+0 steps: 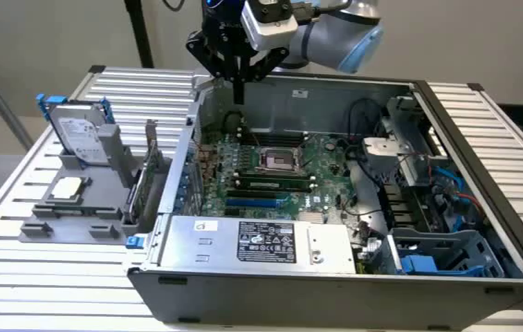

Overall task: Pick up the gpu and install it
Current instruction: 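Reach for the gpu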

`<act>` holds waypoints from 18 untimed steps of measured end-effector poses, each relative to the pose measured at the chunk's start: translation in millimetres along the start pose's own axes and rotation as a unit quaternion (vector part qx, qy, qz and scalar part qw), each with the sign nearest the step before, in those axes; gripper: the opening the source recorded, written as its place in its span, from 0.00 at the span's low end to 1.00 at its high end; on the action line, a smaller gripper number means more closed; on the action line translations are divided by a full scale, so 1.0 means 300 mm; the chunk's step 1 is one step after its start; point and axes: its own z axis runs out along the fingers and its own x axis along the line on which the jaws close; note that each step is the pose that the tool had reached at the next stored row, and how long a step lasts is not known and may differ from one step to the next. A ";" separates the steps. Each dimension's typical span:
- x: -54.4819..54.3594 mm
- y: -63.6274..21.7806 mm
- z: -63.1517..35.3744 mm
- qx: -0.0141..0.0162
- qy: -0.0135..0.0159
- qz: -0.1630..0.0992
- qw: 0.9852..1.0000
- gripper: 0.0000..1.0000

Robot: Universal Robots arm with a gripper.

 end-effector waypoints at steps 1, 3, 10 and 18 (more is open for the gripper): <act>0.000 0.000 0.000 0.000 0.000 0.000 1.000 0.11; 0.000 0.000 0.000 0.000 0.000 0.000 1.000 0.11; 0.000 0.000 0.000 0.000 0.000 0.000 1.000 0.11; 0.047 -0.005 -0.001 0.000 0.000 0.000 1.000 0.11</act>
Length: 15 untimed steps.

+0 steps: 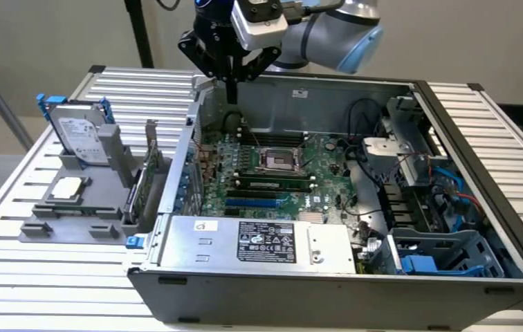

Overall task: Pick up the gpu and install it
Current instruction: 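Reach for the gpu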

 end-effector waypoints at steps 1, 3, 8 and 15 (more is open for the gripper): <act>0.015 -0.002 0.000 0.000 0.000 0.000 1.000 0.11; 0.045 -0.007 -0.001 0.000 0.000 0.000 1.000 0.11; 0.120 -0.026 -0.003 0.000 0.000 0.000 1.000 0.11; 0.223 -0.062 -0.004 0.000 0.000 0.000 1.000 0.11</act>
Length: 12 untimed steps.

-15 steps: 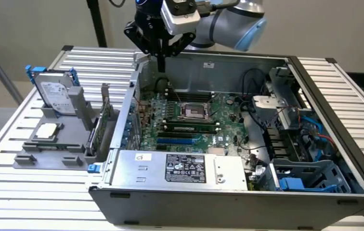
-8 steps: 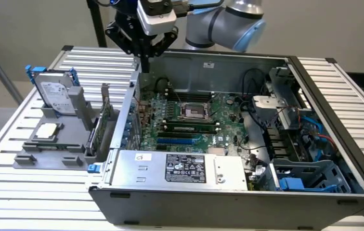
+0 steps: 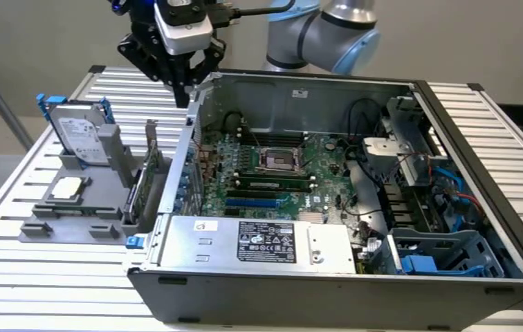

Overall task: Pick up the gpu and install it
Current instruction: 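Reach for the gpu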

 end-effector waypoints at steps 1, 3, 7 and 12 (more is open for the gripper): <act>0.016 -0.006 0.000 0.000 0.000 0.000 1.000 0.11; 0.045 -0.015 0.001 0.000 0.000 0.000 1.000 0.11; 0.104 -0.032 0.005 0.000 0.000 0.000 1.000 0.11; 0.180 -0.044 0.010 0.000 0.000 0.000 1.000 0.11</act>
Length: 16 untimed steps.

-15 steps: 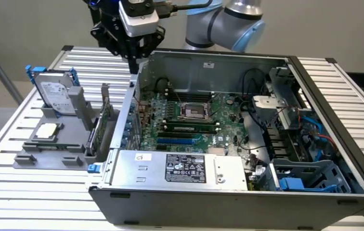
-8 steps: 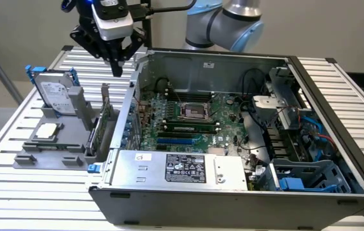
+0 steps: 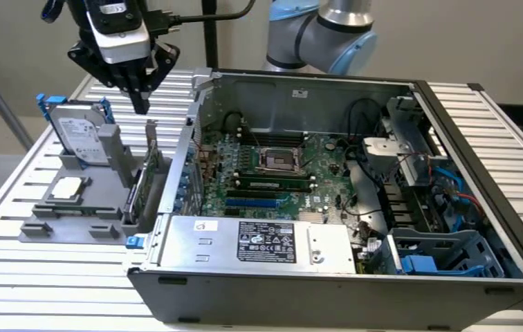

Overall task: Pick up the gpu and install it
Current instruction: 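Reach for the gpu, then pick up the gpu and move the gpu toward the slot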

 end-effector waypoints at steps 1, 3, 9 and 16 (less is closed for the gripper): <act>0.015 -0.001 0.001 0.000 0.000 0.000 1.000 0.11; 0.045 -0.004 0.002 0.000 0.000 0.000 1.000 0.11; 0.083 -0.006 0.002 0.000 0.000 0.000 1.000 0.11; 0.083 -0.006 0.002 0.000 0.000 0.000 1.000 0.11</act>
